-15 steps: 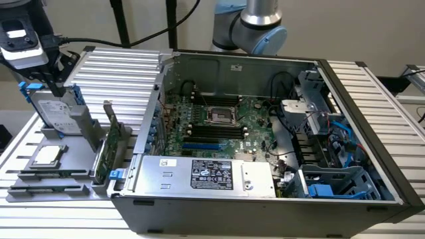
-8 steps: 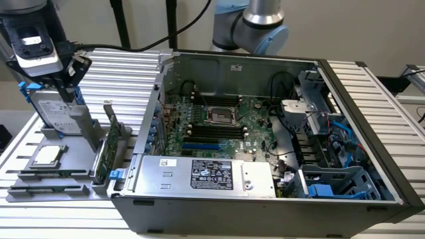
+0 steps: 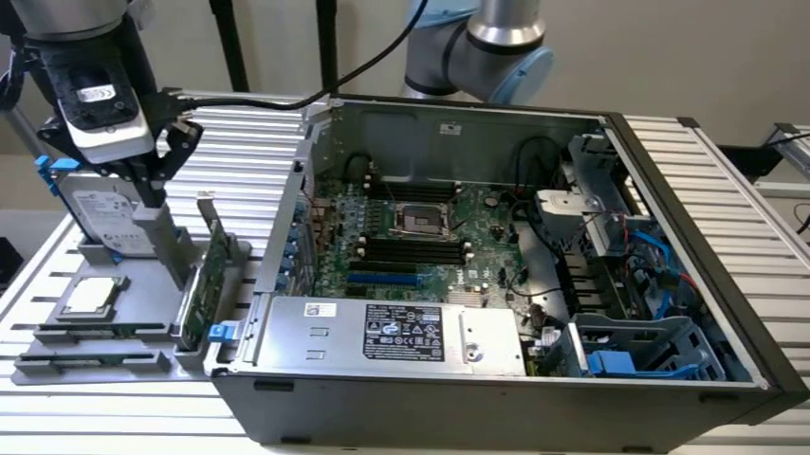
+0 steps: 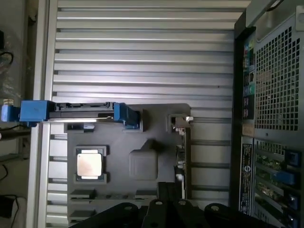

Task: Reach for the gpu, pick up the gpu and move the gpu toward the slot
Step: 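Reach for the gpu, then pick up the gpu and move the gpu toward the slot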

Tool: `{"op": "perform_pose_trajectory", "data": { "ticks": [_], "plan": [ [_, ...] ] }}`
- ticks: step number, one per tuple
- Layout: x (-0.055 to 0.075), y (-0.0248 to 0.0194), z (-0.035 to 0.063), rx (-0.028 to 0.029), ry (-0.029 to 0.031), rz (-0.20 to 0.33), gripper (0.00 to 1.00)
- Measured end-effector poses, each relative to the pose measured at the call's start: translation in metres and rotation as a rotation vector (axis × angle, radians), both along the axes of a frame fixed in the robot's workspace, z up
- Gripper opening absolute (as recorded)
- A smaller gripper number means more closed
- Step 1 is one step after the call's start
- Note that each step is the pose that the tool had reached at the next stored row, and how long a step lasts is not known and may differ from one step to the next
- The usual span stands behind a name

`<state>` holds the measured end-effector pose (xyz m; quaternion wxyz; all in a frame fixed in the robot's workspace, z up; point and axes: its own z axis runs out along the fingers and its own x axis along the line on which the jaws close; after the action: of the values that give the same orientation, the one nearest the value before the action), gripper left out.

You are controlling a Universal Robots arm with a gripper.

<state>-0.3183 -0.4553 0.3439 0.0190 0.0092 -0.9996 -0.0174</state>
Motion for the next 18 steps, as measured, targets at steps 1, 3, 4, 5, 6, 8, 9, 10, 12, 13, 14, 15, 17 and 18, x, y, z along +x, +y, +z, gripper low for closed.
{"op": "perform_pose_trajectory", "data": {
  "ticks": [1, 3, 4, 5, 6, 8, 9, 10, 12, 13, 14, 15, 17, 18],
  "plan": [
    [0.003, -0.0026, -0.0001, 0.0, 0.0, 0.0, 0.11],
    [0.007, -0.0077, -0.0006, -0.0003, 0.0, 0.0, 0.11],
    [0.009, -0.0101, -0.001, -0.0007, 0.0, 0.0, 0.11],
    [0.01, -0.0127, -0.0015, -0.0012, 0.0, 0.0, 0.11],
    [0.012, -0.0151, -0.002, -0.0016, 0.0, 0.0, 0.11],
    [0.015, -0.0199, -0.0032, -0.0023, 0.0, 0.0, 0.11],
    [0.017, -0.0219, -0.0039, -0.0025, -0.0002, 0.0, 0.11],
    [0.019, -0.0233, -0.0044, -0.0027, -0.0002, 0.0, 0.11],
    [0.02, -0.0236, -0.0045, -0.0028, 0.0002, 0.0, 0.11],
    [0.02, -0.0236, -0.0045, -0.0029, 0.0003, 0.0, 0.11],
    [0.02, -0.0237, -0.0045, -0.0027, 0.0002, 0.0, 0.11],
    [0.02, -0.0237, -0.0045, -0.0027, 0.0002, 0.0, 0.11],
    [0.02, -0.0237, -0.0045, -0.0027, 0.0002, 0.0, 0.11],
    [0.02, -0.0237, -0.0045, -0.0027, 0.0002, 0.0, 0.11]
  ]
}}
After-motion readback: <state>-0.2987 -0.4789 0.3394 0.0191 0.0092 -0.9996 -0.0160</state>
